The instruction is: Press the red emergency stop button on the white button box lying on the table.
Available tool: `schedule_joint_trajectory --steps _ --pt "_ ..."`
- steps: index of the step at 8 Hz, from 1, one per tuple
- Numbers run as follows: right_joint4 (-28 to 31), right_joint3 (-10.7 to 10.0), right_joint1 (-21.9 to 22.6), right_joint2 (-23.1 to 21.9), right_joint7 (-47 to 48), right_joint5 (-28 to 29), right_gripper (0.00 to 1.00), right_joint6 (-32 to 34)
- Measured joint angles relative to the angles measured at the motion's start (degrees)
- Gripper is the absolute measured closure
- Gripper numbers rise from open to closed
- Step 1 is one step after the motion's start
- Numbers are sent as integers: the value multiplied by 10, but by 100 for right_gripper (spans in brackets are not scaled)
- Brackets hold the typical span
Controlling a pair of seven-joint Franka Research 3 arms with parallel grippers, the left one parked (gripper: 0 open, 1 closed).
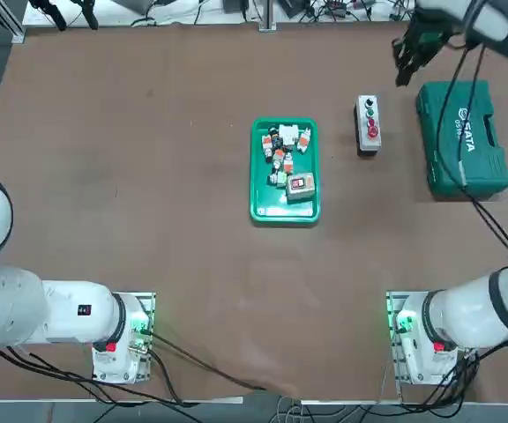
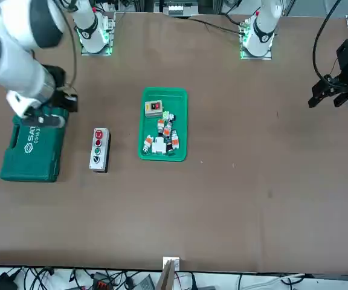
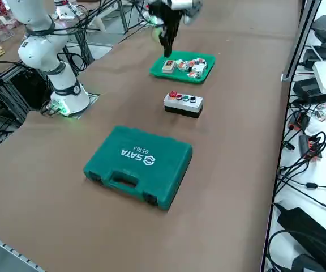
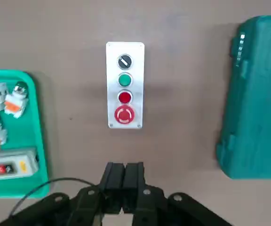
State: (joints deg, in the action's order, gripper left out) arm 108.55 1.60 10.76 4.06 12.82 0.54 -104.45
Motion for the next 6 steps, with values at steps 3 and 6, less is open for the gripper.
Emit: schedule_joint_trajectory --steps 3,6 --pt "65 -4 -2 14 0 0 99 -107" --pt "91 -4 -1 37 0 0 99 -160"
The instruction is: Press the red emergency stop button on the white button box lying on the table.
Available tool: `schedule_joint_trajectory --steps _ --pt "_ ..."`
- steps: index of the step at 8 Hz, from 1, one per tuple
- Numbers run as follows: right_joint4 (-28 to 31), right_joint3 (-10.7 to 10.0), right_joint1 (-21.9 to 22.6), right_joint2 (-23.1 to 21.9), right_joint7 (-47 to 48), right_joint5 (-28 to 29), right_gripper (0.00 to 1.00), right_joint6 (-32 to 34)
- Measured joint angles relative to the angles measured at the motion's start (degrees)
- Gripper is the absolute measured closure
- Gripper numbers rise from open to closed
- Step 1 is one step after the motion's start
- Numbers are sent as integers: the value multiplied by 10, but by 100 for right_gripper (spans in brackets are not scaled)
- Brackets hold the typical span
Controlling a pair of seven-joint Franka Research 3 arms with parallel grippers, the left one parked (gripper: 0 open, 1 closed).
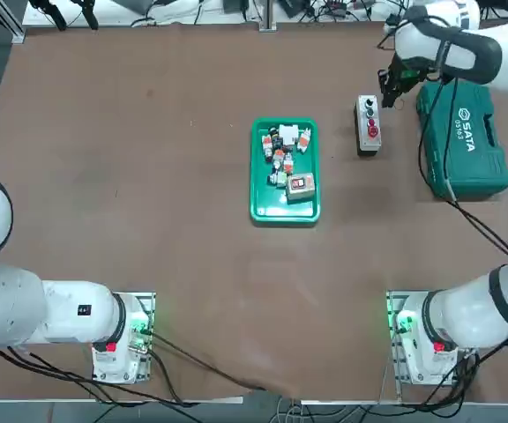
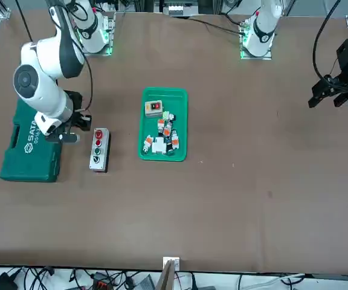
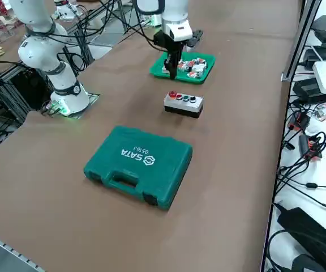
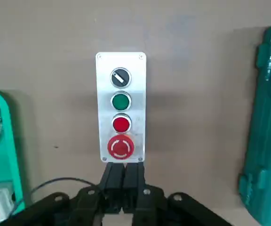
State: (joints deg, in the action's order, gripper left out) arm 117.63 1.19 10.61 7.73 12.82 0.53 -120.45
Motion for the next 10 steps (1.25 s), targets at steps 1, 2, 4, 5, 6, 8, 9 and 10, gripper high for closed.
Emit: schedule_joint_trajectory --steps 1,2,4,5,6,8,9,10 --pt "18 0 0 2 0 0 99 -26" --pt "32 0 0 3 0 0 99 -40" --pt "47 1 1 7 0 0 99 -53" --pt "52 1 3 11 0 0 99 -57" --pt "57 1 4 14 0 0 99 -64" --pt "62 2 7 18 0 0 99 -74" --pt "63 2 9 21 0 0 99 -76" --pt "63 2 12 24 0 0 99 -81"
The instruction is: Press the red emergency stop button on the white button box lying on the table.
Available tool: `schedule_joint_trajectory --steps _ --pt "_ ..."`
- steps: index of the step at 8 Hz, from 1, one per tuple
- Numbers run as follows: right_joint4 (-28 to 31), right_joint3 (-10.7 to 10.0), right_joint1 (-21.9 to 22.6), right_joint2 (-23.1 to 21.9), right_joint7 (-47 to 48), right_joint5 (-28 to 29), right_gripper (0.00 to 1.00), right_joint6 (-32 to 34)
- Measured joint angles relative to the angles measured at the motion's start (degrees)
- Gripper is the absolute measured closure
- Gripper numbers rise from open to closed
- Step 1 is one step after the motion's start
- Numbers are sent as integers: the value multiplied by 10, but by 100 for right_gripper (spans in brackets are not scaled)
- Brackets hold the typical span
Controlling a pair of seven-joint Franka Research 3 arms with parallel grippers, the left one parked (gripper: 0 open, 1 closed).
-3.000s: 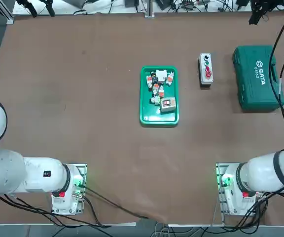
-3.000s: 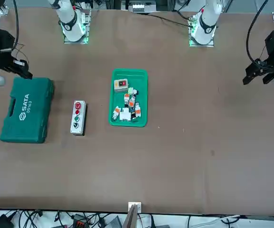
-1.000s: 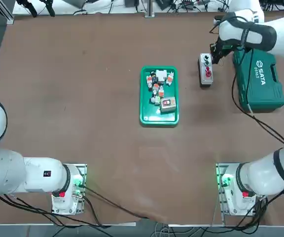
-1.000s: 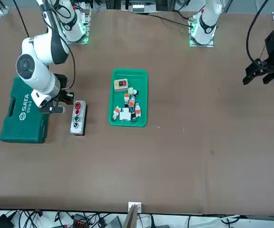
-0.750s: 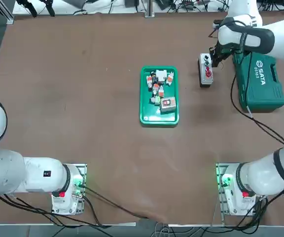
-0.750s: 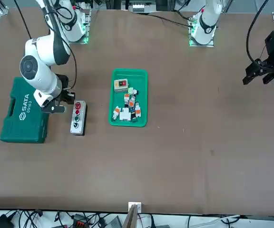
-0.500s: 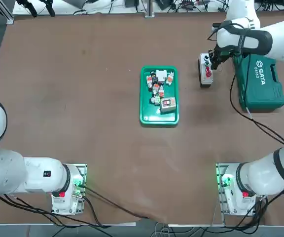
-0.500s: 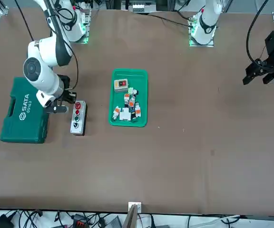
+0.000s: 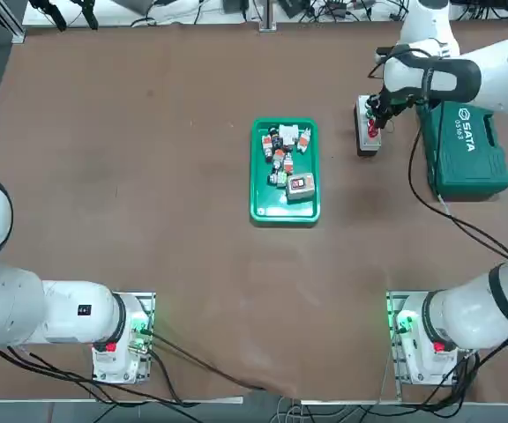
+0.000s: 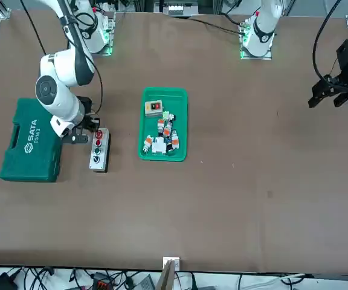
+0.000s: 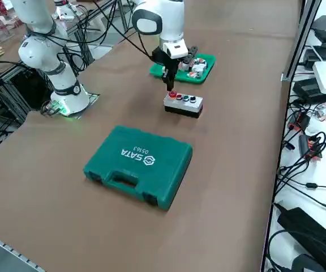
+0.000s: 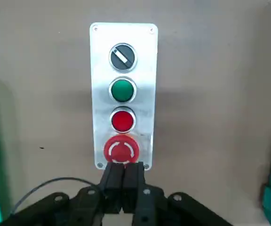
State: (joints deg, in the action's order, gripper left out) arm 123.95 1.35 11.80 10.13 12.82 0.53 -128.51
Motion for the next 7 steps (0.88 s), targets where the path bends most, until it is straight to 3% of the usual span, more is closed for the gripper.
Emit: schedule_joint_trajectory --steps 7 --pt "1 0 4 22 5 0 99 -24"
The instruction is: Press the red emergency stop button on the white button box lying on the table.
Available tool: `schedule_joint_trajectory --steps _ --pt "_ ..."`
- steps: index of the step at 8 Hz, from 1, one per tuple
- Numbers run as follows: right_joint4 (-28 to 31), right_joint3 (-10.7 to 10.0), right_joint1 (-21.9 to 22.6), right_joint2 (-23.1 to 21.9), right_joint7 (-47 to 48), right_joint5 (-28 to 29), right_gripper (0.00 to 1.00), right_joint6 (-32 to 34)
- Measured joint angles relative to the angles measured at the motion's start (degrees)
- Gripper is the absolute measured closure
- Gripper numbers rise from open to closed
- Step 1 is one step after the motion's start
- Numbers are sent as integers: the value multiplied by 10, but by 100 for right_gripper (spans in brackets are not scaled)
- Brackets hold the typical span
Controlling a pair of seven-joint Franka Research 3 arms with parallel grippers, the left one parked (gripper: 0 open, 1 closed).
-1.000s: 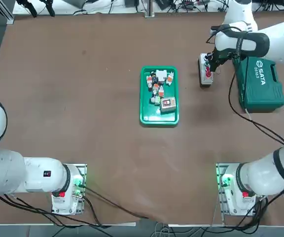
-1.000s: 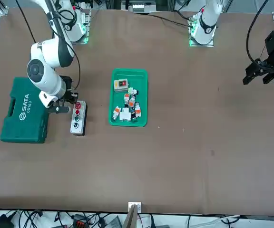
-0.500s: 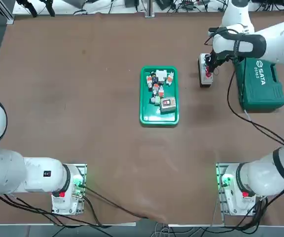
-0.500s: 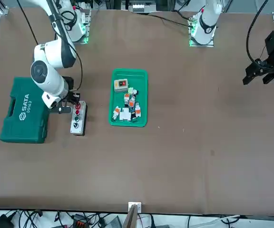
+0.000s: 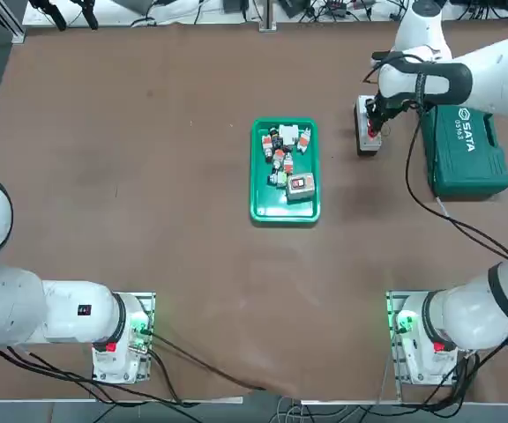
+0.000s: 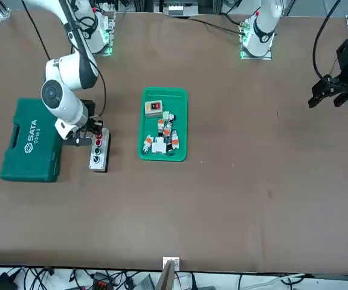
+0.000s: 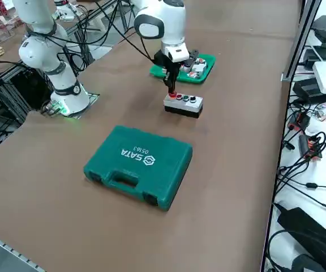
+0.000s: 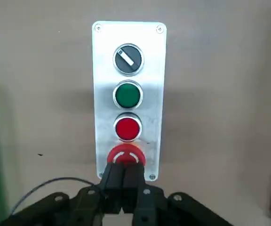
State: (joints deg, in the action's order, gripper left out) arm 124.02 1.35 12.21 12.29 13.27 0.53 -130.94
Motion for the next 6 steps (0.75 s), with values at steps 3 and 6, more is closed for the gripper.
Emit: schedule_joint_trajectory --steps 3,6 --pt "0 0 2 8 6 0 99 -5" --pt "0 0 3 8 8 0 99 -6"
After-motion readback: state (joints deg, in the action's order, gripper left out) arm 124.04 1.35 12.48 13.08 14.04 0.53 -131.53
